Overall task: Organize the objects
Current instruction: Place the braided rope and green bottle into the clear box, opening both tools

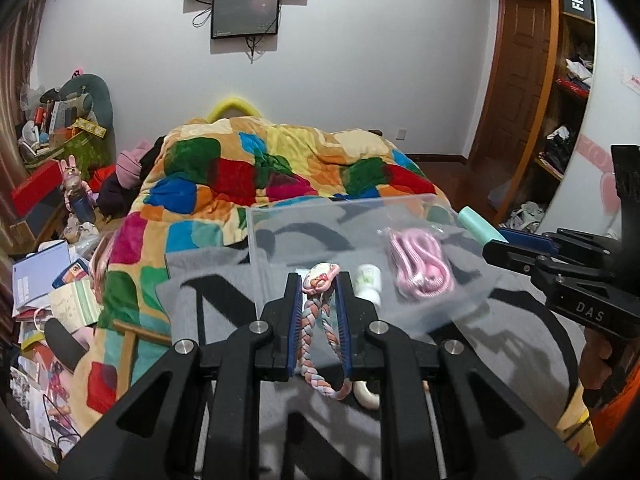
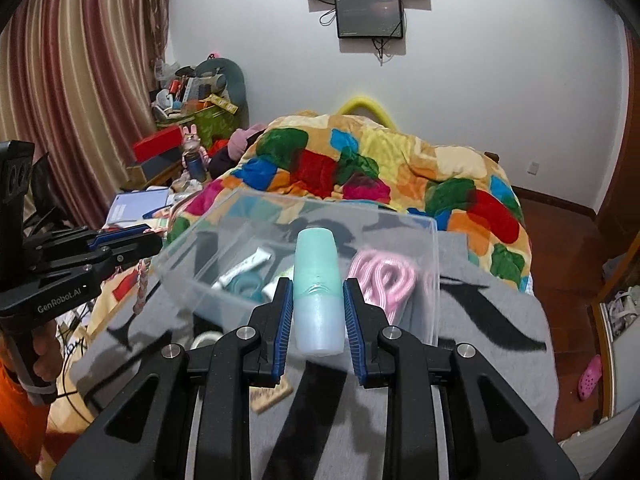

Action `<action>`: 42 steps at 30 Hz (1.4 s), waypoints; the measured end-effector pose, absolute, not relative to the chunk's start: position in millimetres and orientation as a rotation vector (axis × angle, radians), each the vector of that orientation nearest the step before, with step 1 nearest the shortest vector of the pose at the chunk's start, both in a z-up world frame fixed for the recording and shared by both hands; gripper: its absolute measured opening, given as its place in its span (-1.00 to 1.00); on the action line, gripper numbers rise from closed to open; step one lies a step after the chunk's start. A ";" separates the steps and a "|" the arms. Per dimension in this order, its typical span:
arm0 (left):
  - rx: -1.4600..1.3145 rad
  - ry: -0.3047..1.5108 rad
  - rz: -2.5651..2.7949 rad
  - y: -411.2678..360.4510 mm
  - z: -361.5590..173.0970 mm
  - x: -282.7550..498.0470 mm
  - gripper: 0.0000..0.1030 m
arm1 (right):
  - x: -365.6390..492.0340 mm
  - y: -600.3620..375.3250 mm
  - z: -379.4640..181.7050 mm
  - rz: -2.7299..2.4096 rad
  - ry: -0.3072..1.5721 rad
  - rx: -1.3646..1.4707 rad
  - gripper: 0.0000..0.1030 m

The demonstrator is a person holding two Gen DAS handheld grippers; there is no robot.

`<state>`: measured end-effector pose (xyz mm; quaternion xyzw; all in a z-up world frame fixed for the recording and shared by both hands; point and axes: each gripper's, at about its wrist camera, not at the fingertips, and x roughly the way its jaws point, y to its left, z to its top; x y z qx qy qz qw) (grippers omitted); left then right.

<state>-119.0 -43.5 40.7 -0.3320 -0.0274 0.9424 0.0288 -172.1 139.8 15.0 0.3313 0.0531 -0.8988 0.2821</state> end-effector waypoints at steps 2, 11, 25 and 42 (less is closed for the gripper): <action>-1.035 -0.102 2.905 -45.8 41.2 -129.9 -0.69 | -181.4 135.9 14.5 -2.416 0.134 0.896 -0.55; -1.162 -0.103 2.877 -45.9 21.9 -177.7 -0.69 | -221.7 122.6 -10.4 -2.408 0.139 1.024 -0.55; -1.290 -0.036 2.776 -26.5 -7.8 -201.0 -0.64 | -236.5 109.0 -39.7 -2.349 0.231 1.129 -0.54; -1.149 -0.017 2.864 -26.3 17.4 -148.7 0.27 | -188.9 130.1 -10.2 -2.342 0.184 1.002 -0.07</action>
